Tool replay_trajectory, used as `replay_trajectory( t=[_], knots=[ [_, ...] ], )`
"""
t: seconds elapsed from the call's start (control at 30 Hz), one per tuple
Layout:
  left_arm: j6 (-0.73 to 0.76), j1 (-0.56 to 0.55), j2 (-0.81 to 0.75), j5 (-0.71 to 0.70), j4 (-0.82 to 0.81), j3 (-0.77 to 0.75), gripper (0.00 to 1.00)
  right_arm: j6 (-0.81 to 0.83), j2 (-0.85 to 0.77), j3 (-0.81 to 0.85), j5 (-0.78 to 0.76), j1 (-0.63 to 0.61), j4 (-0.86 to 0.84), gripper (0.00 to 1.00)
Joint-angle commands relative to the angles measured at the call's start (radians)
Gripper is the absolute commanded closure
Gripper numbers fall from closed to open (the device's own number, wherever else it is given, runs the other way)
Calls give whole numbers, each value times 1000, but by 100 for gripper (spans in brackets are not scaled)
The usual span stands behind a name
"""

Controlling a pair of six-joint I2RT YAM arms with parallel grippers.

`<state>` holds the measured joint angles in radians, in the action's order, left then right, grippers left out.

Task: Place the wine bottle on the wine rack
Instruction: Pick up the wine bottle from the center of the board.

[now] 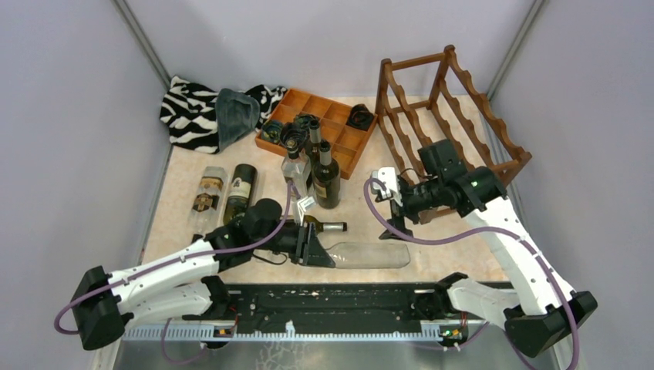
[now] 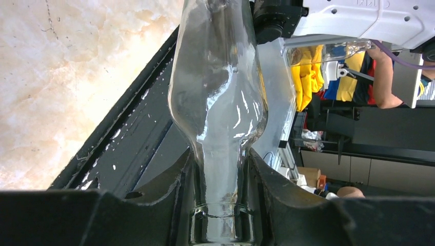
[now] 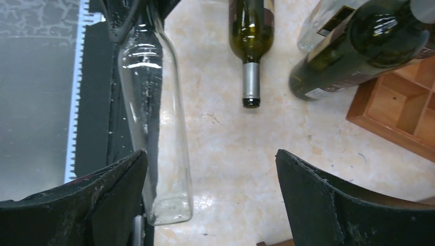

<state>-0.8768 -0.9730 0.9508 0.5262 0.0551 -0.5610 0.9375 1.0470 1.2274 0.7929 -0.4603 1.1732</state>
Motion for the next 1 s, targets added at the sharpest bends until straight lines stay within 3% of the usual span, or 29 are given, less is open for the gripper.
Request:
replay_trajectory(
  t=[0.0, 0.23, 0.47, 0.8, 0.9, 0.97],
  knots=[
    [-32, 3, -23, 0, -150, 6, 100, -32, -3, -19, 77, 5, -9, 6],
    [-91, 3, -16, -39, -211, 11, 100, -35, 28, -105, 98, -78, -36, 5],
    [-102, 3, 8, -58, -228, -11, 100, -128, 39, -207, 17, -167, -253, 6],
    [-122, 13, 22, -67, -271, -21, 100, -129, 94, -258, -10, -255, -321, 19],
    [-131, 17, 21, -65, -290, -10, 100, -116, 102, -258, 2, -263, -317, 28],
    [-140, 21, 17, -63, -304, 5, 100, -82, 104, -255, 16, -264, -298, 52]
  ],
)
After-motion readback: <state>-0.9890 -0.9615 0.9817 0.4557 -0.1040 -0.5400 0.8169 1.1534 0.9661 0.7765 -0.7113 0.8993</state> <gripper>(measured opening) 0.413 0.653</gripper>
